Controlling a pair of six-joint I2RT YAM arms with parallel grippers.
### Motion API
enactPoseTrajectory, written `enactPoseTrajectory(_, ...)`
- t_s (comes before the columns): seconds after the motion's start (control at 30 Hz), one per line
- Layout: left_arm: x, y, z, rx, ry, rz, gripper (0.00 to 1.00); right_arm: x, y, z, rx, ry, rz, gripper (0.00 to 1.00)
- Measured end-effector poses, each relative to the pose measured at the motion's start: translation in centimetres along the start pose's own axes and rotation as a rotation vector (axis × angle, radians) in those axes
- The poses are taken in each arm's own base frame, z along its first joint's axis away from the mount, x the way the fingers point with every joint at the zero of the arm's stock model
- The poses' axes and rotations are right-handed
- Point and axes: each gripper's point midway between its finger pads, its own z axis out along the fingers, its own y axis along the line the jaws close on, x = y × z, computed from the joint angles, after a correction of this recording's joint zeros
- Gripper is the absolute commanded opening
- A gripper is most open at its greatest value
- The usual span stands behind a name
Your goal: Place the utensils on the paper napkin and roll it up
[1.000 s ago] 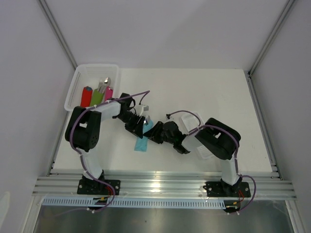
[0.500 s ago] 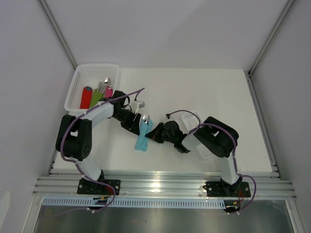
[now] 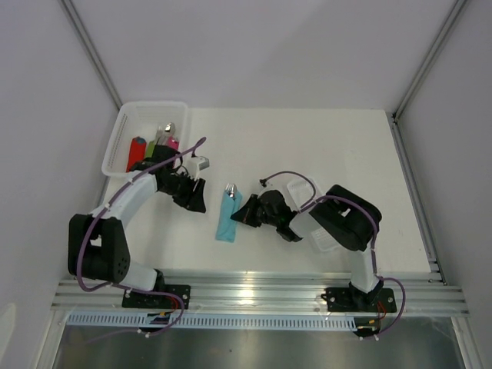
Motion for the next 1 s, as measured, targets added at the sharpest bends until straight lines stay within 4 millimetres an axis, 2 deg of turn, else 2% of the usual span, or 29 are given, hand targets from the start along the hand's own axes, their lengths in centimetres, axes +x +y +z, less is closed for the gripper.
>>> enactPoseTrajectory(0.23,0.2,0.6,-0.7,-0.016,-0.014,-0.016,0.50,0.3,0.2,-0.3,0.007,0.023,-0.042,0.00)
enactPoseTrajectory(0.47,0.2,0.7,-1.0,-0.024,-0.024,-0.016,0.50,1.1,1.5,-0.7,0.008,0.050,-0.106,0.00)
enactPoseTrajectory(1.0,0.3,1.0,-1.2,-0.029,-0.027,-0.019,0.50,0.9,2.3,-0.9,0.015,0.063,-0.150,0.00)
